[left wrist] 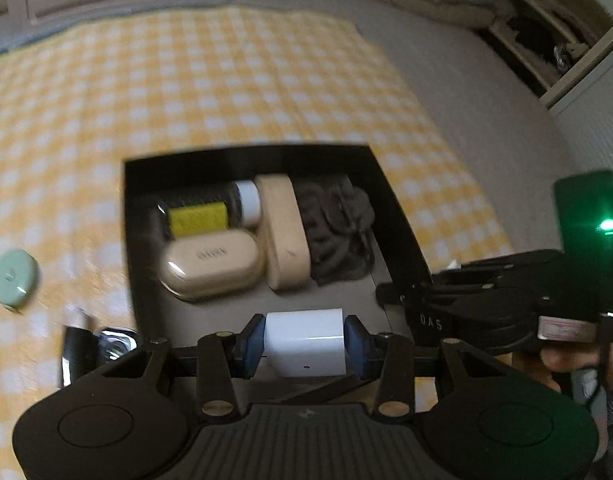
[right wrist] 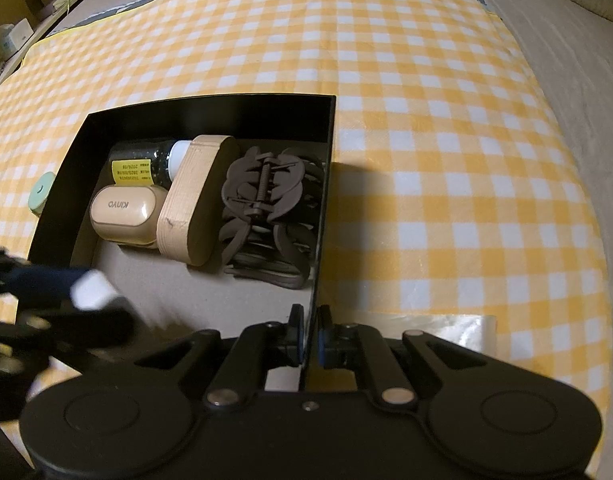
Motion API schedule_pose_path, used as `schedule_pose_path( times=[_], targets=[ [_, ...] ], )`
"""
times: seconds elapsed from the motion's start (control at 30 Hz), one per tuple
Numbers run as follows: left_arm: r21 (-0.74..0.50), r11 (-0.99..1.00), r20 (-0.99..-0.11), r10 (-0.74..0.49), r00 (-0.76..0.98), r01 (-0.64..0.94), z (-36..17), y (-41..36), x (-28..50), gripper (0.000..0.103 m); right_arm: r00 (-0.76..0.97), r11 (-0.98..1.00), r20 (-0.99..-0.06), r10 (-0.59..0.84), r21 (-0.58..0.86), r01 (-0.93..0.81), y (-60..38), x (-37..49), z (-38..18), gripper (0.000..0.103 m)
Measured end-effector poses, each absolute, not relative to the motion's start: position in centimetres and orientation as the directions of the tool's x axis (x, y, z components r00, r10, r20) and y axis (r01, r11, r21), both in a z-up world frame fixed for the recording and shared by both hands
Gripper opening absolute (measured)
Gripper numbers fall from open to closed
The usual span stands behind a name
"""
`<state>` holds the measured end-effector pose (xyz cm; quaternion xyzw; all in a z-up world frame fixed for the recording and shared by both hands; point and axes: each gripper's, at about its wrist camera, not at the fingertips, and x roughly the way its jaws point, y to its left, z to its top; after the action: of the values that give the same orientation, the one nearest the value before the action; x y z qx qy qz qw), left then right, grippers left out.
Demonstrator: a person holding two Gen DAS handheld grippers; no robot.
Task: Organize rigid objects
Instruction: 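Close the left gripper on the white plug charger and lift it, then lower the white charger into the black box and open the left gripper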
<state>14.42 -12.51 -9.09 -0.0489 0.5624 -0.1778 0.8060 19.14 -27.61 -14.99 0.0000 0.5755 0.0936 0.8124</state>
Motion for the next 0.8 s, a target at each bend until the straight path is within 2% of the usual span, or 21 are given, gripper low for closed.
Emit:
schedule_pose_path(
  times=[0.3, 0.33, 0.4, 0.43, 0.63, 0.67, 0.7, 0.8],
  targets=[
    [-0.333, 0.918, -0.894, -0.380, 0.237, 0.217, -11.3, -14.0, 15.2, 0.045, 0.312, 0.981, -0.934, 0.176, 0.140, -0.136, -27.8, 19.3, -14.8, 0.008],
    [-0.329, 0.922, -0.897, -0.373, 0.238, 0.207, -11.3, -14.0, 15.3, 0.049, 0.313, 0.981, -0.933, 0.176, 0.140, -0.133, -27.7, 19.3, -14.8, 0.008],
    [-0.302, 0.935, -0.905, -0.342, 0.253, 0.186, -11.3, -13.6, 15.4, 0.071, 0.310, 0.980, -0.933, 0.185, 0.154, -0.123, -27.8, 19.4, -14.8, 0.009],
    [-0.307, 0.936, -0.902, -0.343, 0.260, 0.172, -11.2, -13.1, 15.4, 0.073, 0.309, 0.980, -0.933, 0.186, 0.154, -0.124, -27.6, 19.3, -14.7, 0.009],
    [-0.321, 0.928, -0.889, -0.363, 0.277, 0.188, -10.1, -12.2, 15.1, 0.072, 0.313, 0.981, -0.933, 0.176, 0.141, -0.131, -27.8, 19.3, -14.7, 0.008],
    [-0.323, 0.927, -0.889, -0.367, 0.275, 0.193, -10.1, -12.4, 15.1, 0.069, 0.314, 0.981, -0.933, 0.175, 0.140, -0.132, -27.8, 19.3, -14.7, 0.008],
    [-0.326, 0.924, -0.888, -0.372, 0.269, 0.200, -10.1, -12.5, 15.1, 0.061, 0.314, 0.981, -0.933, 0.175, 0.139, -0.132, -27.8, 19.3, -14.7, 0.008],
    [-0.324, 0.920, -0.891, -0.375, 0.254, 0.222, -10.7, -13.1, 15.1, 0.053, 0.315, 0.982, -0.933, 0.175, 0.140, -0.129, -27.8, 19.3, -14.6, 0.008]
  ],
)
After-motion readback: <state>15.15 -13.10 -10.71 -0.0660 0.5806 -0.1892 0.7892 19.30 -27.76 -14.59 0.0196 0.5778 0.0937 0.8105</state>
